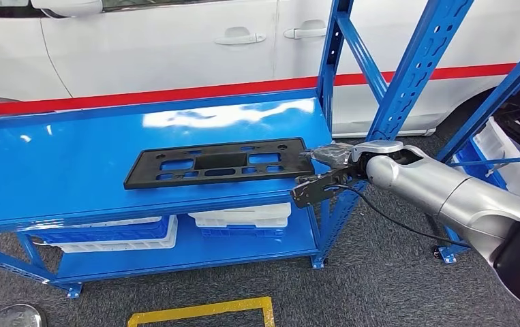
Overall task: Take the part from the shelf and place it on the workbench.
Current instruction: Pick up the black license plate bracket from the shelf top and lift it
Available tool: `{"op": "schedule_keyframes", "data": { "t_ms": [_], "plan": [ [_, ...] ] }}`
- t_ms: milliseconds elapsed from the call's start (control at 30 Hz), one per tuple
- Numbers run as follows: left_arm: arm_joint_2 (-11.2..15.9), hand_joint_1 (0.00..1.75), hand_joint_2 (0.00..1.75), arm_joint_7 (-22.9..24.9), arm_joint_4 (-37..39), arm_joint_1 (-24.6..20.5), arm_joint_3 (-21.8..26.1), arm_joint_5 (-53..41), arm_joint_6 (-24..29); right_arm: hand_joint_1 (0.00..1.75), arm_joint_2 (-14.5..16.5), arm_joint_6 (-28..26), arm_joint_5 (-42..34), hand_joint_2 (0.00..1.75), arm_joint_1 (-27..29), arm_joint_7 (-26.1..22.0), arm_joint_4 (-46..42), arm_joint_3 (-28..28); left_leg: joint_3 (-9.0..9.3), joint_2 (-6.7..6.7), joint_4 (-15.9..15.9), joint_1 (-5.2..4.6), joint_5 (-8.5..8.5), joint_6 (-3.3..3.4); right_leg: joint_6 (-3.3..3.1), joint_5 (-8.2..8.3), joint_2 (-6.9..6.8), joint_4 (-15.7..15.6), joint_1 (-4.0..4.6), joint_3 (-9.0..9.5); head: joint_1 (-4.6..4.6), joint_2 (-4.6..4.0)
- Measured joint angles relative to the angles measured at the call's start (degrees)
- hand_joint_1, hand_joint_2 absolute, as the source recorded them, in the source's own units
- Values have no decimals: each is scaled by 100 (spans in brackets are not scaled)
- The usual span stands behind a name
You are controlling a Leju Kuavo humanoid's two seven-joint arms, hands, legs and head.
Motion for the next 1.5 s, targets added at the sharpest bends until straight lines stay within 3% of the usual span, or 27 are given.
{"op": "schedule_keyframes", "data": {
  "t_ms": [400,867,1200,1333,1400,1500],
  "plan": [
    [0,0,0,40,0,0,9,-61,-15,0,-34,2,2,0,-1,17,-12,0,-44,-6,31,-8,0,13,49,32,-7,-55,-4,9,0,1],
    [1,0,0,116,0,-5,89,-99,45,0,-32,-66,13,0,13,10,-9,0,-51,-6,41,-12,-9,31,52,34,-7,-58,-7,9,0,0],
    [1,0,0,108,0,-8,137,-183,64,0,-92,-313,176,0,140,-320,-86,-77,-52,-6,46,-12,-9,33,54,33,-8,-58,-7,8,0,0],
    [1,0,0,107,0,-10,144,-186,63,0,-107,-314,183,175,155,-320,-102,-86,-52,-6,47,-12,-10,34,54,34,-8,-58,-8,8,0,1],
    [1,0,0,103,0,-10,145,-195,63,0,-113,-311,160,175,165,-321,-111,-106,-53,-6,48,-12,-10,34,54,34,-8,-58,-8,8,0,1],
    [7,0,0,87,-2,-12,148,-207,52,0,-129,-282,149,44,169,-332,-149,-133,-56,-7,57,-20,-17,64,84,51,-11,-95,-34,24,-1,1]
  ]
}}
